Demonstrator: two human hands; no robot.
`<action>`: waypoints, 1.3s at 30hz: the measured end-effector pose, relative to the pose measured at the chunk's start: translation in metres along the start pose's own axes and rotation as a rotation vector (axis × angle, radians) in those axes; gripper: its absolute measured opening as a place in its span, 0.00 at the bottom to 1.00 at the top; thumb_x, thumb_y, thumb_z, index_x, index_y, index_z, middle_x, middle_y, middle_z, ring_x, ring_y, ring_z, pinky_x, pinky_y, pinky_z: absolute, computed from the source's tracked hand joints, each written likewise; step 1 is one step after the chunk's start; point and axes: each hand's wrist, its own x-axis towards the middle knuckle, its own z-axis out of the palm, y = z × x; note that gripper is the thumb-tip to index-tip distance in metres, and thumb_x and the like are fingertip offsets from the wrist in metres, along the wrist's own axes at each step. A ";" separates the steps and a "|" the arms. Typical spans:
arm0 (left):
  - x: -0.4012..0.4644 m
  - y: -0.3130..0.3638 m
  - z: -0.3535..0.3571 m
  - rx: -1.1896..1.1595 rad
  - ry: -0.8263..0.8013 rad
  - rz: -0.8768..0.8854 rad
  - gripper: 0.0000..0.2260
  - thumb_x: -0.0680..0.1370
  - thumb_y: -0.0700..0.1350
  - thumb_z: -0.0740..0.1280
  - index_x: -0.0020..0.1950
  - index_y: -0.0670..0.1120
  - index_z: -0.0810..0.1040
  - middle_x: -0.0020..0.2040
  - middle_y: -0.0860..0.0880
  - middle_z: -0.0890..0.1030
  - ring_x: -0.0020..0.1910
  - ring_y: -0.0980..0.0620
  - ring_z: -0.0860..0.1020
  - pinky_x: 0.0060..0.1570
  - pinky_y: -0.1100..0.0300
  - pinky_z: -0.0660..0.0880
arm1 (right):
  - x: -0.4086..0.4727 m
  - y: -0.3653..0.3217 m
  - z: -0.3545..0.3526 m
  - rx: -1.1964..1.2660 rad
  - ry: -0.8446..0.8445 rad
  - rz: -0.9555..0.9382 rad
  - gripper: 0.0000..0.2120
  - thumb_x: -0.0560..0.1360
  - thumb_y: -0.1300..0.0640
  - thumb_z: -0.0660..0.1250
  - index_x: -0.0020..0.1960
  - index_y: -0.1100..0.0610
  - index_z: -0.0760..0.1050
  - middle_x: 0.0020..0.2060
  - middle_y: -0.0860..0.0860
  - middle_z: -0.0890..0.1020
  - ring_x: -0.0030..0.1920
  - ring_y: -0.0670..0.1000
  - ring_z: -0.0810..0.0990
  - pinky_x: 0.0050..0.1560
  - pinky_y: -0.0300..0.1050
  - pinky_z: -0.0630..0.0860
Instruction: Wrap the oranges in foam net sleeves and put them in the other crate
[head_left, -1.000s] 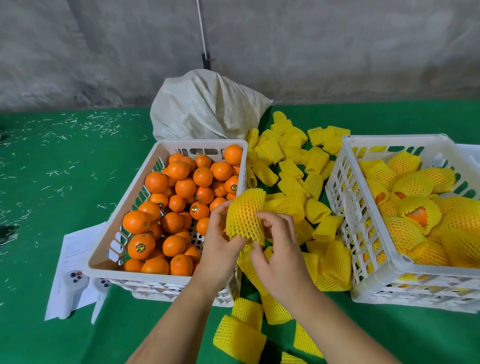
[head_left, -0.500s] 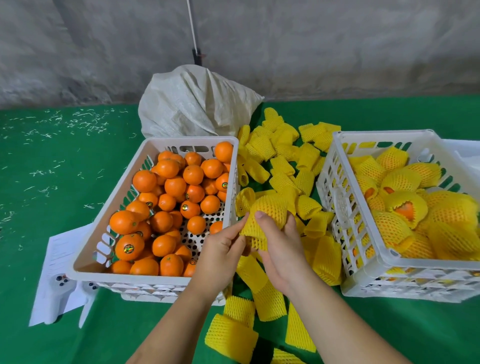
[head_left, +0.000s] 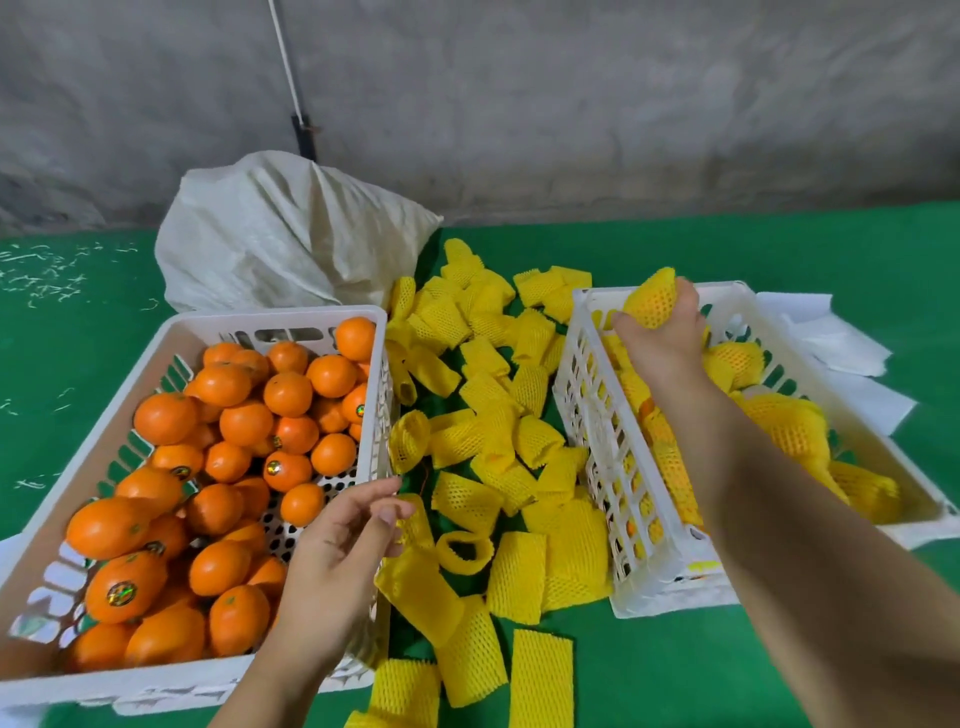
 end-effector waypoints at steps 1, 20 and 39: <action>0.001 -0.001 0.000 -0.015 0.009 0.000 0.11 0.82 0.48 0.67 0.62 0.54 0.84 0.55 0.46 0.87 0.53 0.49 0.85 0.48 0.61 0.82 | 0.009 0.002 0.004 -0.094 -0.055 -0.011 0.47 0.74 0.42 0.73 0.83 0.45 0.48 0.82 0.52 0.53 0.80 0.59 0.57 0.75 0.58 0.62; 0.036 -0.006 -0.005 -0.240 0.199 -0.053 0.07 0.86 0.43 0.66 0.59 0.46 0.84 0.52 0.44 0.85 0.41 0.52 0.81 0.41 0.57 0.80 | -0.063 0.062 0.077 -1.196 -0.555 -0.609 0.43 0.78 0.42 0.64 0.84 0.48 0.42 0.82 0.57 0.39 0.81 0.63 0.45 0.79 0.62 0.48; 0.140 -0.075 -0.062 1.514 -0.589 -0.457 0.28 0.82 0.56 0.64 0.81 0.53 0.64 0.81 0.46 0.65 0.80 0.36 0.58 0.77 0.37 0.56 | -0.103 0.081 0.120 -0.292 -0.628 -0.057 0.21 0.84 0.52 0.58 0.76 0.51 0.68 0.61 0.53 0.79 0.56 0.57 0.79 0.51 0.43 0.72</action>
